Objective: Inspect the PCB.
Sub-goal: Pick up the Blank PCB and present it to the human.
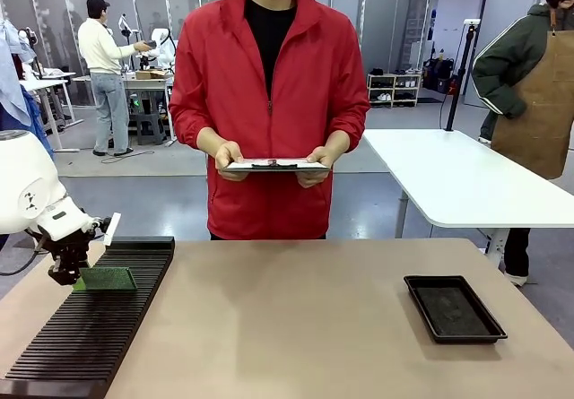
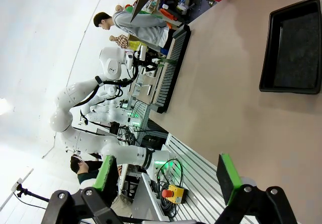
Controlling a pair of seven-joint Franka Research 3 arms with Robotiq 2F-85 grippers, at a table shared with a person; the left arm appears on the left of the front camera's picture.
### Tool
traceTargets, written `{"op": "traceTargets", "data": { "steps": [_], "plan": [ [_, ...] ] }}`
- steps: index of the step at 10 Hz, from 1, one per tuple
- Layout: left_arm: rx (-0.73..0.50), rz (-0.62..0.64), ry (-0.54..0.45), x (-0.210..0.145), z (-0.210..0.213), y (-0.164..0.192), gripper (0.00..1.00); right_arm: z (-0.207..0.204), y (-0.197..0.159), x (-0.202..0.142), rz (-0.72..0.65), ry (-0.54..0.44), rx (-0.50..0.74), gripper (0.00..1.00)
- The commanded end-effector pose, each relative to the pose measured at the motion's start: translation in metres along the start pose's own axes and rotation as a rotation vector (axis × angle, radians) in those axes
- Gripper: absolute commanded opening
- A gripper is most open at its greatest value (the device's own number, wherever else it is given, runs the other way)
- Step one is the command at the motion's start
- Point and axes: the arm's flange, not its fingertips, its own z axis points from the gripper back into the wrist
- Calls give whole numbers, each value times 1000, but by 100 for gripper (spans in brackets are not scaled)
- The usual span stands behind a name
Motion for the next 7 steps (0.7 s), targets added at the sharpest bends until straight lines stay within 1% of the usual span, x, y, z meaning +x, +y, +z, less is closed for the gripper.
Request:
{"op": "traceTargets", "data": {
  "steps": [1, 2, 7],
  "plan": [
    [-10, -31, -6, 1, 3, 3, 5, 1, 2, 0, 5, -5, 11, 100],
    [-15, -35, 6, 1, 2, 3, 0, 1, 2, 0, 5, -5, 11, 100],
    [-25, -42, 35, 0, 4, 3, 0, 1, 2, 0, 5, -5, 11, 100]
  ]
}}
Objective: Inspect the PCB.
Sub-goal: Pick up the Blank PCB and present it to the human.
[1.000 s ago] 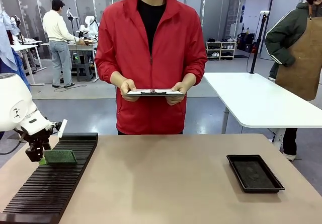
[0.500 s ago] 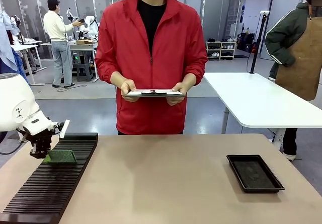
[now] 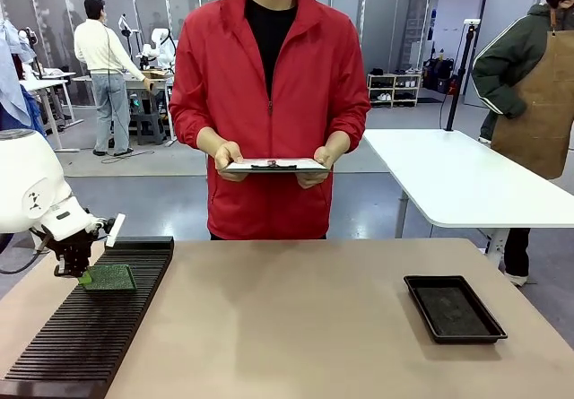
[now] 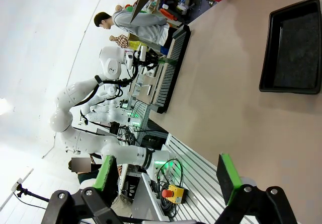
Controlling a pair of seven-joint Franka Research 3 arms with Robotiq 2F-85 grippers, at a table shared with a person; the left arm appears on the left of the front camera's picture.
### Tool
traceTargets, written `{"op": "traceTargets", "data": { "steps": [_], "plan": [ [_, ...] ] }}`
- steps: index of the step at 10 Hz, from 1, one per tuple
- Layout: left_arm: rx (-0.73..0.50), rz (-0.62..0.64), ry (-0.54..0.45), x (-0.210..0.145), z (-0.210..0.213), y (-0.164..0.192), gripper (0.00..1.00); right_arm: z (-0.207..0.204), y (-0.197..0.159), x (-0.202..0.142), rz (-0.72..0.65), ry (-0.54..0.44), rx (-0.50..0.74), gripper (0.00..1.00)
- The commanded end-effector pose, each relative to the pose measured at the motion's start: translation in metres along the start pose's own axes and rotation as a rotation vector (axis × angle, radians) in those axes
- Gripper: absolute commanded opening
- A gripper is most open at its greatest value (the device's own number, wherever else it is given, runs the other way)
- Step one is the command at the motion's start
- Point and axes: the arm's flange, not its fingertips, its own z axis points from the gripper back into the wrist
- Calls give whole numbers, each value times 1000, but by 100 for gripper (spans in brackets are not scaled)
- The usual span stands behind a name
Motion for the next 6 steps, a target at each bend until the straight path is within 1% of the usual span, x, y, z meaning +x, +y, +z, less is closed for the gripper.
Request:
{"op": "traceTargets", "data": {
  "steps": [1, 3, 5, 6],
  "plan": [
    [-27, 1, -1, -9, 11, 3, 0, 1, 2, 0, 5, -5, 11, 100],
    [1, 42, -47, -11, 37, 4, 0, 1, 2, 0, 5, -5, 11, 100],
    [-9, 66, -210, -29, 74, 0, 0, 1, 2, 0, 5, -5, 11, 100],
    [-99, 125, -334, -41, 79, 1, 0, 1, 2, 0, 5, -5, 11, 100]
  ]
}}
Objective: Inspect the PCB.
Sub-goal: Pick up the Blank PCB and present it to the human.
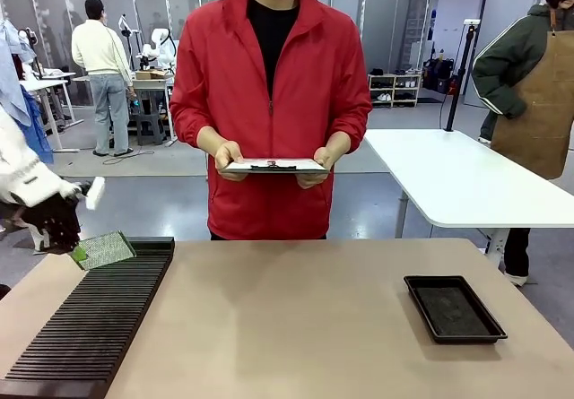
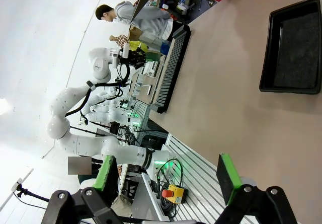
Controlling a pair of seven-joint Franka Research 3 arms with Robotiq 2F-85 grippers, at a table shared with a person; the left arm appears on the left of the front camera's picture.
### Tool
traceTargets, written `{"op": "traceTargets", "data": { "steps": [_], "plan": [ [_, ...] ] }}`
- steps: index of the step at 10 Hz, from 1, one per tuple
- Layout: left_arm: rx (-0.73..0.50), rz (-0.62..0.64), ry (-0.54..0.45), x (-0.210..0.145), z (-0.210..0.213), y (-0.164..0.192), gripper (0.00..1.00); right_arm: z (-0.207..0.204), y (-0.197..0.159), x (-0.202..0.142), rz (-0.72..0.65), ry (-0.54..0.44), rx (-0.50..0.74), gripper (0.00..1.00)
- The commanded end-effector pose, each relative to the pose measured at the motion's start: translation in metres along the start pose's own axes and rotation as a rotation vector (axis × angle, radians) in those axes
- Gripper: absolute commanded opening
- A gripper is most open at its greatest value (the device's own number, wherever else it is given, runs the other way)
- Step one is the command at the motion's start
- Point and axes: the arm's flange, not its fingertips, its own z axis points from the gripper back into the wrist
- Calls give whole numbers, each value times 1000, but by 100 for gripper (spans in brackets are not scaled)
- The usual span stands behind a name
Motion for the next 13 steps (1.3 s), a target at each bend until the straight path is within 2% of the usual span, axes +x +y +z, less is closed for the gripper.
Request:
{"op": "traceTargets", "data": {
  "steps": [1, 2, 3, 4, 7, 9, 10, 11, 13],
  "plan": [
    [-153, 161, -188, -26, 8, 6, 0, 1, 2, 0, 5, -5, 11, 100],
    [-233, 316, -292, -32, 8, 5, 0, 1, 2, 0, 5, -5, 11, 100],
    [-338, 462, -437, -38, 4, 5, 0, 1, 2, 0, 5, -5, 11, 100],
    [-424, 573, -539, -42, -3, 3, 0, 1, 2, 0, 5, -5, 11, 100],
    [-557, 836, -815, -35, -30, -23, 0, 1, 2, 0, 5, -5, 11, 100],
    [-684, 909, -904, -27, -45, -39, 0, 1, 2, 0, 5, -5, 11, 100],
    [-715, 959, -891, -22, -49, -41, 0, 1, 2, 0, 5, -5, 11, 100],
    [-703, 932, -843, -16, -47, -43, 0, 1, 2, 0, 5, -5, 11, 100],
    [-696, 914, -855, -28, -54, -39, 0, 1, 2, 0, 5, -5, 11, 100]
  ]
}}
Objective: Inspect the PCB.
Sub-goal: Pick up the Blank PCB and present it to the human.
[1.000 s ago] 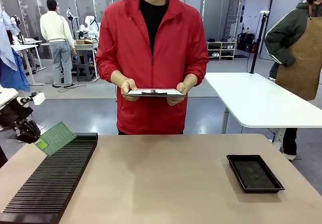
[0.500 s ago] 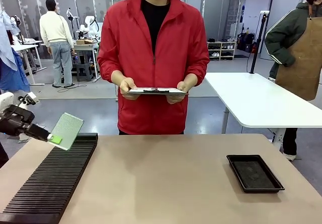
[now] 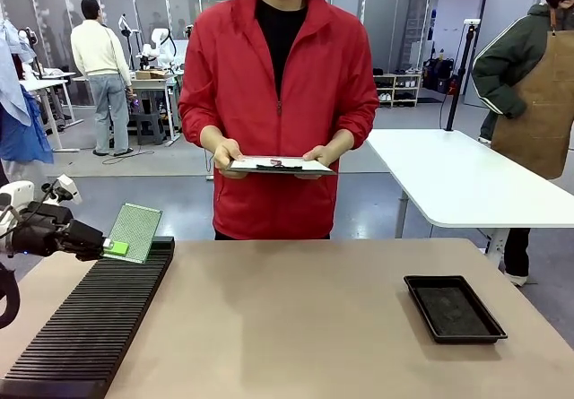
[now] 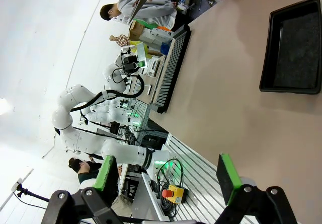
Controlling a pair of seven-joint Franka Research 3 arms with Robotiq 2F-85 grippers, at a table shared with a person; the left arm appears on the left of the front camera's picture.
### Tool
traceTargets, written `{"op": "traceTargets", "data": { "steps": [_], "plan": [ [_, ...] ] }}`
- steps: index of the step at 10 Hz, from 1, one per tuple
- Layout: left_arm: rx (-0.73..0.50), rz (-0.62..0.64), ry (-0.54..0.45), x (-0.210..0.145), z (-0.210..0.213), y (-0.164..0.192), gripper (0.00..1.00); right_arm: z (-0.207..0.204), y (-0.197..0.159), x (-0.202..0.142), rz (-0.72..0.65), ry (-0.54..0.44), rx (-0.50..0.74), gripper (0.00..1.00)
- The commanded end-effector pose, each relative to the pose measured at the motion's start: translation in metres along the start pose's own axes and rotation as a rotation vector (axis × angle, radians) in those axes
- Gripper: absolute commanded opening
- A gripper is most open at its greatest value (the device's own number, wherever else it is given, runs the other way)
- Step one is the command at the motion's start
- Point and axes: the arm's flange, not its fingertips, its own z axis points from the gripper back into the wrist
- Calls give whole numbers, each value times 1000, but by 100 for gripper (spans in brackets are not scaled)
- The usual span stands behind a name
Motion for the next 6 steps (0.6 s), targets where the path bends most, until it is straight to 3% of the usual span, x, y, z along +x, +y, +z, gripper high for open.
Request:
{"op": "traceTargets", "data": {
  "steps": [1, 3, 4, 6],
  "plan": [
    [7, -17, -2, 3, 5, 0, 0, 1, 2, 0, 5, -5, 10, 100],
    [3, -2, -2, 1, 2, 0, 3, 1, 2, 0, 5, -5, 10, 100],
    [-250, 257, -35, 10, 4, 0, 3, 1, 2, 0, 5, -5, 10, 100],
    [-294, 404, -74, 30, -4, 6, 3, 1, 2, 0, 5, -5, 10, 100]
  ]
}}
